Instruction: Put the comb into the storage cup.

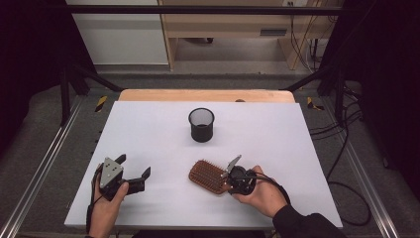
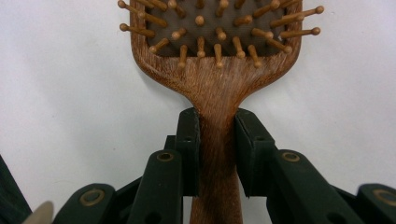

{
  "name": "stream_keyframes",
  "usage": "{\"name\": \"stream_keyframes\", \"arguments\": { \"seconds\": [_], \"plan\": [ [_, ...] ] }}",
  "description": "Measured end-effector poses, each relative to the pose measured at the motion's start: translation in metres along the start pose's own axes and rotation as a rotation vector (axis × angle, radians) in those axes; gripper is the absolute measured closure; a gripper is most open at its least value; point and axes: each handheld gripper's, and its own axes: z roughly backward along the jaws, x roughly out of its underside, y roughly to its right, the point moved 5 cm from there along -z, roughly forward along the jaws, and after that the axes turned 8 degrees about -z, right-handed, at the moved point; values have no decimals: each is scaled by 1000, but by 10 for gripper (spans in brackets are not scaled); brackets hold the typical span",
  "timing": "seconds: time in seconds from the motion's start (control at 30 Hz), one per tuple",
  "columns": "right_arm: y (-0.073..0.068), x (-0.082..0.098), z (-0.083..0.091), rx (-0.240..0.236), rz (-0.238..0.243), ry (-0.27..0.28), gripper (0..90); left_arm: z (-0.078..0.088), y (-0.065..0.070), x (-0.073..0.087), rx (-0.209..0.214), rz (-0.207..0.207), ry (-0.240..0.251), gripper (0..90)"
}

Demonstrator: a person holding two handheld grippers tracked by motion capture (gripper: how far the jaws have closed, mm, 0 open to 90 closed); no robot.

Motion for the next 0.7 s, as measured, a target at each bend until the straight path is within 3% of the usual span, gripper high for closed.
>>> {"name": "stream_keyframes", "arguments": {
  "seconds": [0.2,0.37,0.53,0.7],
  "plan": [
    [2,2,4,1,-33,99,729,1,-1,-5,-3,11,19,40],
    [8,-2,15,-2,-51,248,729,5,8,-13,31,31,65,42],
    [13,-8,24,0,-87,388,730,8,26,-34,146,92,145,37],
    [13,-15,30,3,-104,500,730,-6,49,-62,267,187,198,40]
  ]
}}
